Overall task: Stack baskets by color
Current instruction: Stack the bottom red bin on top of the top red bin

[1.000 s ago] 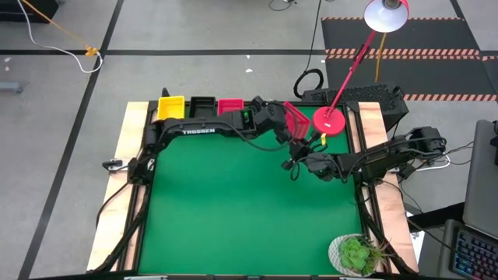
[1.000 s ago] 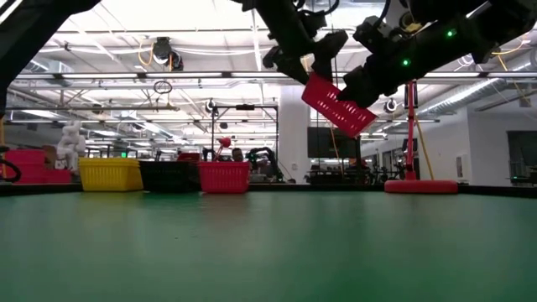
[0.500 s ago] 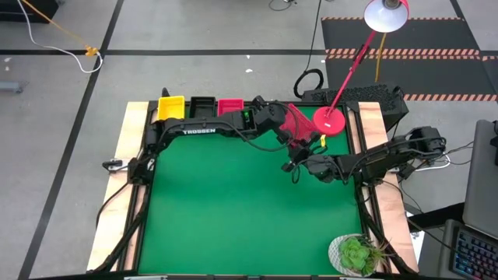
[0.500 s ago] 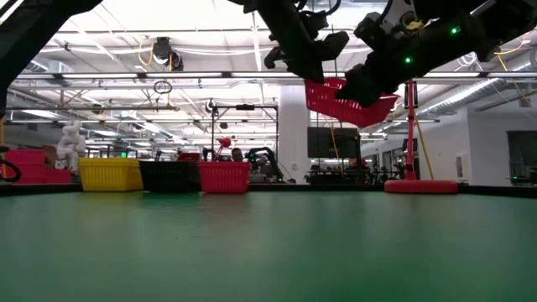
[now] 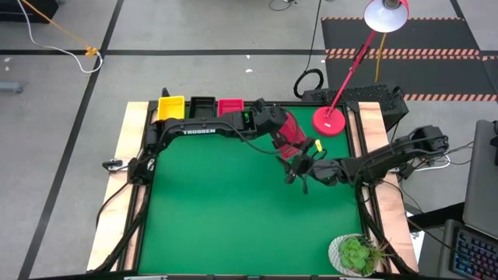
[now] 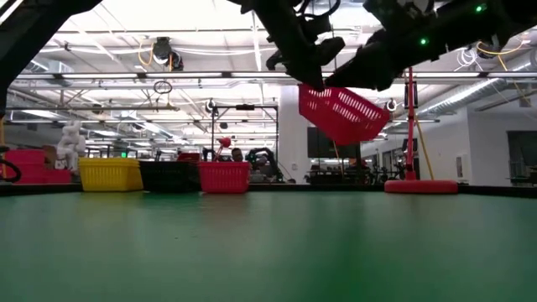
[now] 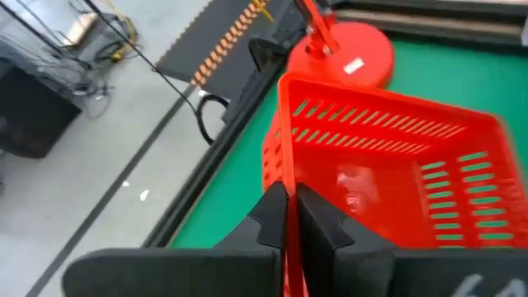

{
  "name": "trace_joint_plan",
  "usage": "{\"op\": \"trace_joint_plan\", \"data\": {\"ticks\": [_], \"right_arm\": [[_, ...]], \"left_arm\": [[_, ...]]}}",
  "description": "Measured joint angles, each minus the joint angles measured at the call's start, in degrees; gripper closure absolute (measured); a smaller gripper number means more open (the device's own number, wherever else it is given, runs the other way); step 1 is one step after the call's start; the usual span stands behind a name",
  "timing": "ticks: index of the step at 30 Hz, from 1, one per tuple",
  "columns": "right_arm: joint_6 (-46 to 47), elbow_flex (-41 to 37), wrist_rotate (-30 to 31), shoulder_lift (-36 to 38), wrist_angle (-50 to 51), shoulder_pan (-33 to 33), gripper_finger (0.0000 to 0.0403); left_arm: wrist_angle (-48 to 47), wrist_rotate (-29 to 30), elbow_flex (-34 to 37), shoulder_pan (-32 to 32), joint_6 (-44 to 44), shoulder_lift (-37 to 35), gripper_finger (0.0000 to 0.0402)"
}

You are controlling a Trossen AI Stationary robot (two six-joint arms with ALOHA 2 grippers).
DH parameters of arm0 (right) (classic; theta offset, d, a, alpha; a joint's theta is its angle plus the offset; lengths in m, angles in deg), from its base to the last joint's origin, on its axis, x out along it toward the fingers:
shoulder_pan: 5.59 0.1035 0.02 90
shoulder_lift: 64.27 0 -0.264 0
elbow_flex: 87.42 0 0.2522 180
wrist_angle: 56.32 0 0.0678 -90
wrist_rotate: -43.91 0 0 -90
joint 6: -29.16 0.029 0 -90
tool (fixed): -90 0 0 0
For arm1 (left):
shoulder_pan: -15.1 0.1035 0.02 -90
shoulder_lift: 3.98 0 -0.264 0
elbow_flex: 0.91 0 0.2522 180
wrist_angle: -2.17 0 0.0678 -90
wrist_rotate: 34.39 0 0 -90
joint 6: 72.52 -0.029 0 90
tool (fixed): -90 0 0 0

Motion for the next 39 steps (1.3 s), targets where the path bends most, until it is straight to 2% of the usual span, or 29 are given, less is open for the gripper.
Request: {"op": "trace_joint_plan", "data": {"ticks": [4, 10, 13, 18, 22, 29, 33, 39], "right_arm": [[-2.83, -0.02, -0.95, 2.14, 4.32, 2.29, 0.0118], [-2.57, 0.43, -1.01, 7.26, 12.93, 6.53, 0.0131], [-0.43, 4.39, -1.82, 7.76, 22.1, 7.86, 0.0142], [3.49, 11.71, -7.8, 3.51, 37.13, 8.32, 0.0165], [4.54, 12.74, -13.03, -0.18, 37.48, 8.34, 0.0186], [4.8, 12.76, -13.2, -3.89, 37.59, 7.41, 0.0214], [4.49, 12.76, -14.79, -4.08, 37.69, 7.0, 0.0233], [3.13, 12.76, -14.79, -4.06, 37.86, 6.91, 0.0285]], "left_arm": [[-4.14, -1.4, 0.87, -0.19, -0.1, -0.24, 0.0391], [-11.9, -1.86, 0.77, -0.2, -1.01, -2.05, 0.0387], [-15.79, -5.9, 0.81, 0.08, -1.15, -2.92, 0.0384], [-17.9, -14.01, 0.79, -0.07, -1.03, -4.17, 0.0394], [-17.4, -17.83, 0.79, -0.72, -1.96, -4.2, 0.0383], [-17.05, -18.32, 0.79, -1.08, -1.29, -4.33, 0.0394], [-16.34, -18.32, 0.79, -1.12, -0.29, -4.33, 0.0382], [-16.32, -18.32, 0.79, -1.12, -0.08, -4.33, 0.0393]]}}
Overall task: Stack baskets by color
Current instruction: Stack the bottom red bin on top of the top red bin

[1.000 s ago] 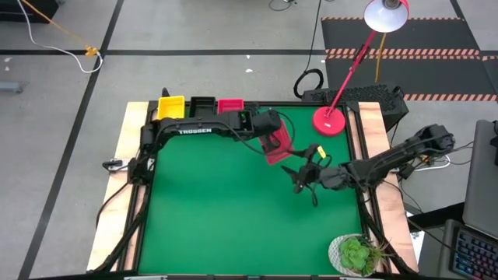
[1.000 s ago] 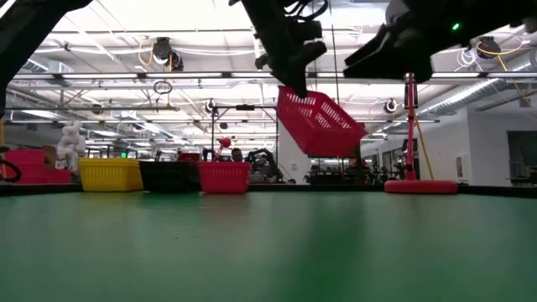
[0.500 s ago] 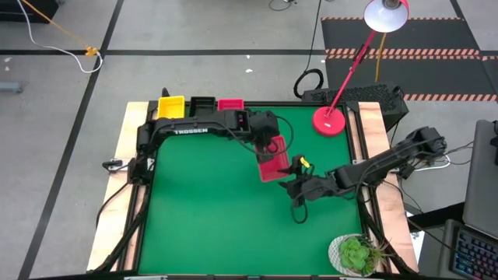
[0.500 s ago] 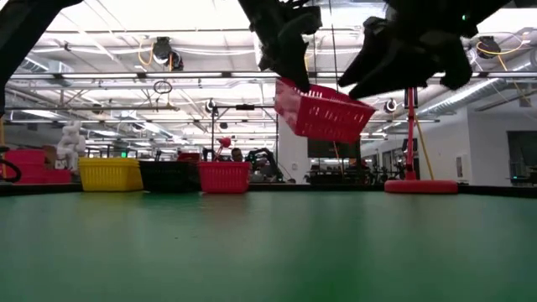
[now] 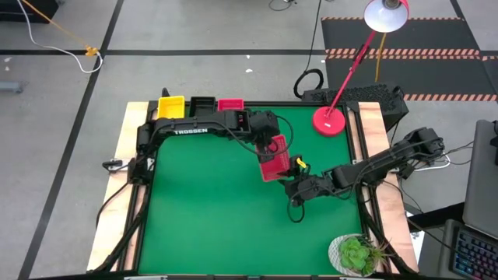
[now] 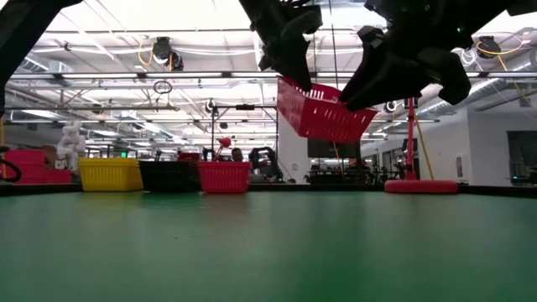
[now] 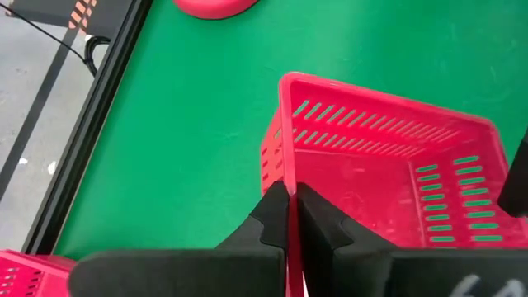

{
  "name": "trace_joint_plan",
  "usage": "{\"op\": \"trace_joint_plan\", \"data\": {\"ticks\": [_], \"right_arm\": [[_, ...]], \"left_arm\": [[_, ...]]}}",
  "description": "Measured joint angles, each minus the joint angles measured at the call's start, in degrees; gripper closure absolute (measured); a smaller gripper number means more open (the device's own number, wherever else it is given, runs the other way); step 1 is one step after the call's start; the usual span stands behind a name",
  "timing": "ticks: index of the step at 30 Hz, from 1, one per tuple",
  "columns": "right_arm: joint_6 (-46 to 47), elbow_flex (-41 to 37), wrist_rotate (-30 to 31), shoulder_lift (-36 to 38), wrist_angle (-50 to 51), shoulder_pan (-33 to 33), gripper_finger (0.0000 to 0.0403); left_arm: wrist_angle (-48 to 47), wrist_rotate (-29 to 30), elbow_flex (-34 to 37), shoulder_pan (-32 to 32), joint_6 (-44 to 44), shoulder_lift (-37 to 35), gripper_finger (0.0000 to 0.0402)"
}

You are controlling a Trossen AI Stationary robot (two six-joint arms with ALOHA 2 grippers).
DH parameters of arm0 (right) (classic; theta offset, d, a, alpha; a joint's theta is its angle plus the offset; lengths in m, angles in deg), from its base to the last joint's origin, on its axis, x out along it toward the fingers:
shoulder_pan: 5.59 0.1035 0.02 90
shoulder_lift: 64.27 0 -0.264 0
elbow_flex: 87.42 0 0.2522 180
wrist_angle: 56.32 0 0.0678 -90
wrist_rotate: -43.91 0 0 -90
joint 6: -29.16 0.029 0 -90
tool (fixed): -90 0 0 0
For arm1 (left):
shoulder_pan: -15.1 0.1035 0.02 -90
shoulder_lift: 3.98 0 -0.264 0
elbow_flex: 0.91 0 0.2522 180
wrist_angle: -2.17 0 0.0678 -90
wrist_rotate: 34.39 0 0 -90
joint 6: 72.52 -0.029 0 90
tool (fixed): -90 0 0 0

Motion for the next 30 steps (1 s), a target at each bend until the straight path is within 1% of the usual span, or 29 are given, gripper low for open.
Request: {"op": "trace_joint_plan", "data": {"ticks": [2, 7, 11, 13, 18, 22, 25, 28, 30], "right_arm": [[-0.36, 0.0, 0.0, 0.0, 0.01, -0.13, 0.0305], [-0.8, 0.0, 0.03, 0.0, 0.08, -0.23, 0.0352], [-1.23, 0.0, -0.05, 0.0, 0.76, -0.23, 0.0369], [-1.23, 0.0, -0.08, 0.0, 0.86, -0.23, 0.037], [-1.24, 0.0, -0.06, 0.0, 0.89, -0.23, 0.0362], [-1.63, 0.0, -0.01, 0.0, 0.89, -0.23, 0.0342], [-1.63, 0.0, 0.12, 0.0, 0.89, -0.23, 0.033], [-1.63, 0.0, 0.1, 0.0, 0.98, -0.25, 0.0328], [-1.63, 0.0, 0.02, 0.0, 1.23, -0.25, 0.0334]], "left_arm": [[0.0, 0.0, -0.01, 0.0, 0.01, 0.0, 0.0393], [0.0, 0.02, 0.0, 0.02, 0.0, 0.0, 0.0379], [0.03, -0.92, -0.01, 0.03, 0.03, 0.0, 0.0393], [0.04, -1.54, 0.0, 0.17, 0.07, 0.0, 0.0393], [0.08, -1.92, 0.0, 0.26, 0.47, 0.0, 0.0379], [0.22, -2.1, 0.0, 0.22, 0.7, 0.0, 0.0392], [0.2, -2.32, -0.02, 0.22, 0.74, 0.0, 0.0392], [0.2, -2.39, 0.0, 0.17, 1.11, 0.0, 0.0381], [0.22, -2.38, -0.02, 0.17, 1.4, 0.0, 0.0379]]}}
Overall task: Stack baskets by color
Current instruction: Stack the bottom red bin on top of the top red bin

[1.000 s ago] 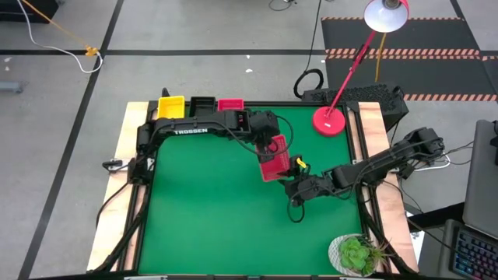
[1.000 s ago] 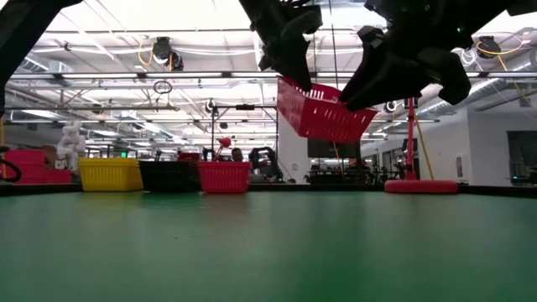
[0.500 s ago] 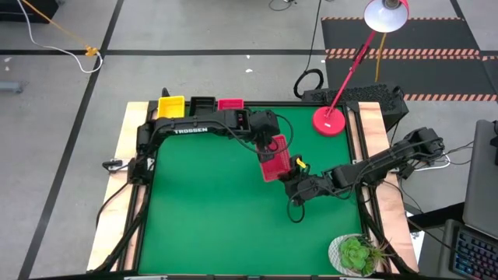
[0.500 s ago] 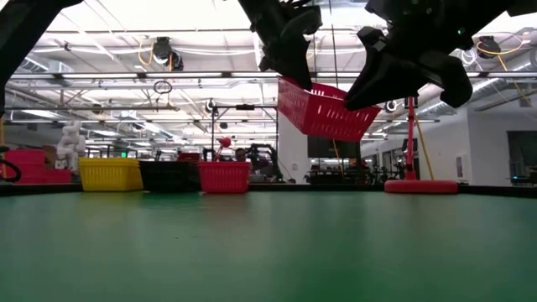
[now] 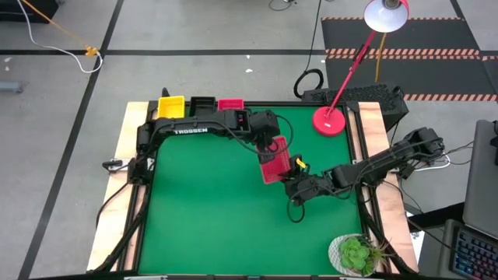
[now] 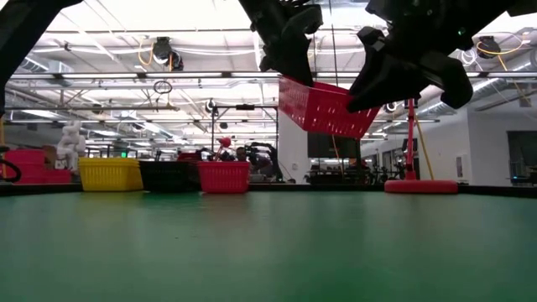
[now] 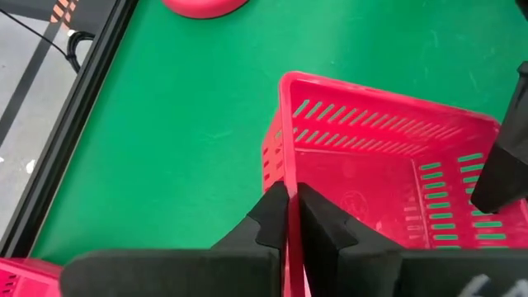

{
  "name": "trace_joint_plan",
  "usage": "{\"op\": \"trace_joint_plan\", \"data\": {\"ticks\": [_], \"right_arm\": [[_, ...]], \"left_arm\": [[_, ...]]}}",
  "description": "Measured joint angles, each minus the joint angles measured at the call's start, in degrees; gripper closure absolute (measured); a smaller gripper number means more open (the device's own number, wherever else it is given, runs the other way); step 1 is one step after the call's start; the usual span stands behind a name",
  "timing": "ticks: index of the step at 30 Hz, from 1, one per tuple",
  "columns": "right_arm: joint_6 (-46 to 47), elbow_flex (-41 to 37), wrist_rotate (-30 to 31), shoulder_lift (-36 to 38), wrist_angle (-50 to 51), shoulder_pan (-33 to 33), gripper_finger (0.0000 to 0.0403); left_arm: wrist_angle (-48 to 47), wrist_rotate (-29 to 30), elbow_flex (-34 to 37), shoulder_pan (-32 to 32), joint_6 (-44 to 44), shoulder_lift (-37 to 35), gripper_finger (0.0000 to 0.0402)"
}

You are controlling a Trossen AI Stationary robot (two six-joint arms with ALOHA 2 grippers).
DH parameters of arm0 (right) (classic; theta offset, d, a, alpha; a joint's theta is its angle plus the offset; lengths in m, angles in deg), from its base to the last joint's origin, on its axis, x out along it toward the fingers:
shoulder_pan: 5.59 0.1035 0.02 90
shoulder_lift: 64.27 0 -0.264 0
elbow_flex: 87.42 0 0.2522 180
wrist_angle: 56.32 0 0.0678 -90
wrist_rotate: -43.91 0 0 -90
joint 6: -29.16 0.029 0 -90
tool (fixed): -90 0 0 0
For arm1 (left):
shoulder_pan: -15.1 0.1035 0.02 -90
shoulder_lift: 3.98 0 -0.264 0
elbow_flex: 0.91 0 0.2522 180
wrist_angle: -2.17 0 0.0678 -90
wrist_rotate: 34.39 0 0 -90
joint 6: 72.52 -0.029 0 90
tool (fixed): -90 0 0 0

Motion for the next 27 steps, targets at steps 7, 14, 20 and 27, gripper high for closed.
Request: {"op": "trace_joint_plan", "data": {"ticks": [7, 14, 20, 27], "right_arm": [[0.0, 0.0, -1.36, 0.0, 0.08, -0.03, 0.0376], [0.24, -0.02, -1.34, 0.02, 0.05, -0.03, 0.0394], [0.35, -0.02, -1.31, 0.02, -0.49, -0.03, 0.0398], [1.07, -0.03, -3.26, 0.04, -1.49, -1.35, 0.04]], "left_arm": [[0.0, -1.03, 0.0, 0.0, 0.15, 0.0, 0.039], [0.05, -0.18, 0.0, -0.45, 0.81, 0.0, 0.0374], [1.3, 4.25, 0.0, -2.67, 2.18, -1.83, 0.0305], [-0.98, 14.24, 0.03, -7.25, 2.04, -8.68, 0.0216]]}}
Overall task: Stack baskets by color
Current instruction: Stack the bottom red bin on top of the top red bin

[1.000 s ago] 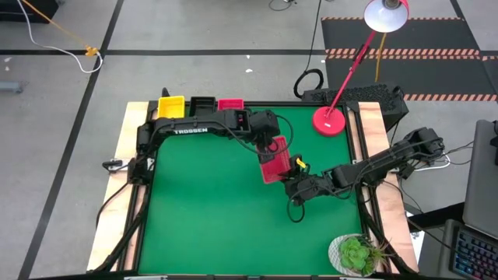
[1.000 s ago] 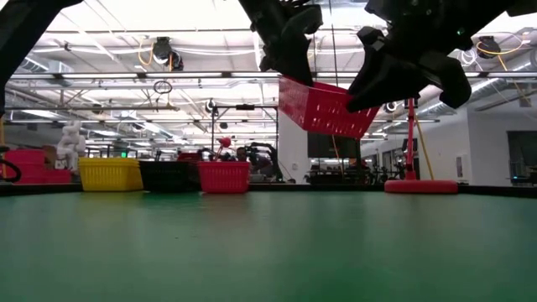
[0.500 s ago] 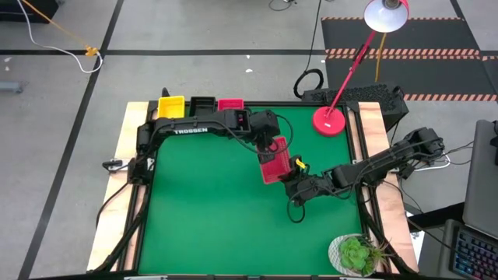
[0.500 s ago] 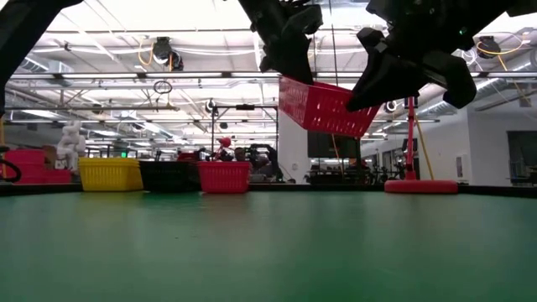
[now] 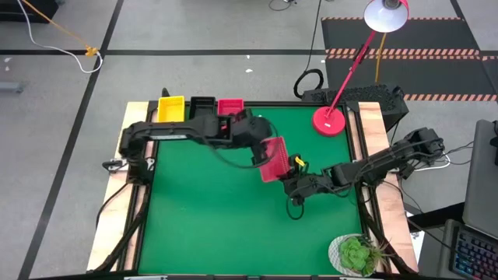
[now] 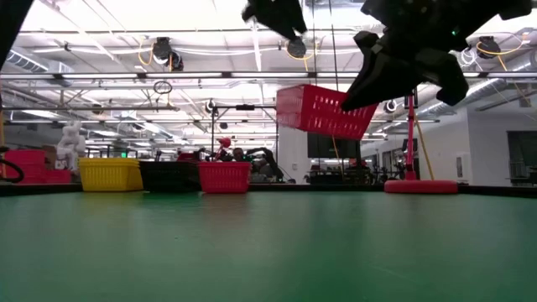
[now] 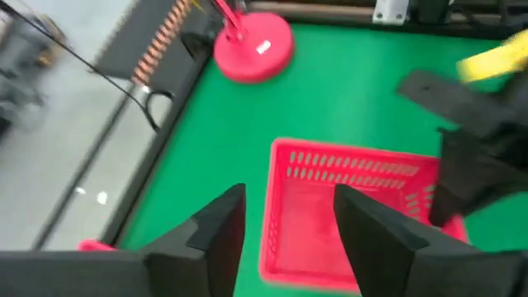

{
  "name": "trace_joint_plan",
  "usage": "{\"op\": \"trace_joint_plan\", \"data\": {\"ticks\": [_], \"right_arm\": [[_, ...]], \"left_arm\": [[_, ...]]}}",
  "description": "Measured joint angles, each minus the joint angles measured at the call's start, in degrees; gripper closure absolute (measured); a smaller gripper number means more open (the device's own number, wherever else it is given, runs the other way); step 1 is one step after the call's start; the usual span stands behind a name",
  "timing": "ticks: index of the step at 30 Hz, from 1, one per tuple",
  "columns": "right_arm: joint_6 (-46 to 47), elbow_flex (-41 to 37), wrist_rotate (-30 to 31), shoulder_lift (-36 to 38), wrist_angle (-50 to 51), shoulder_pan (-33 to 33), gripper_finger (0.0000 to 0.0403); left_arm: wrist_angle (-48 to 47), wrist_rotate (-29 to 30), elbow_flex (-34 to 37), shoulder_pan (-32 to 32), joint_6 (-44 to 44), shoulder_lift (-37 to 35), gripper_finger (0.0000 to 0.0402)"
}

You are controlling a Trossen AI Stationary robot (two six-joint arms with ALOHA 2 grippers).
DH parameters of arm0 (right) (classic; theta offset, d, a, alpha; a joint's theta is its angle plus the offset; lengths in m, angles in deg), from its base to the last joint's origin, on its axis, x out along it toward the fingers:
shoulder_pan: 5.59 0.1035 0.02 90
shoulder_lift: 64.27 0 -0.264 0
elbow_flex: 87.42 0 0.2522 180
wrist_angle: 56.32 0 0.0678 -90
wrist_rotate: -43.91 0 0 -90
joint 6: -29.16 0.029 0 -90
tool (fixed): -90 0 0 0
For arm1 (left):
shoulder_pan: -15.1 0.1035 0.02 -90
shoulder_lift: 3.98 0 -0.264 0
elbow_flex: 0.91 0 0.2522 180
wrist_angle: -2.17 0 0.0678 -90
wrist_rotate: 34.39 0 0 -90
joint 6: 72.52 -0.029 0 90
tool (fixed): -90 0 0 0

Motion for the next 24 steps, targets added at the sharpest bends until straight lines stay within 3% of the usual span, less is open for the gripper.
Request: {"op": "trace_joint_plan", "data": {"ticks": [4, 10, 15, 24], "right_arm": [[0.31, -0.01, -2.48, 0.0, -0.41, -1.67, 0.0401], [0.04, 2.0, -5.58, -0.07, -1.84, -3.97, 0.0402], [0.41, 8.34, -7.15, -0.73, -0.38, -8.46, 0.0402], [-3.42, 24.94, -7.28, -10.1, 6.77, -17.45, 0.0401]], "left_arm": [[-0.26, 7.53, 4.18, -4.01, -0.75, -5.38, 0.0206], [7.8, 18.17, 23.84, -8.84, 3.62, -17.82, 0.0228], [17.13, 22.93, 39.72, -11.3, 7.23, -29.02, 0.0252], [21.56, 24.44, 55.72, -11.61, 9.26, -46.31, 0.0283]]}}
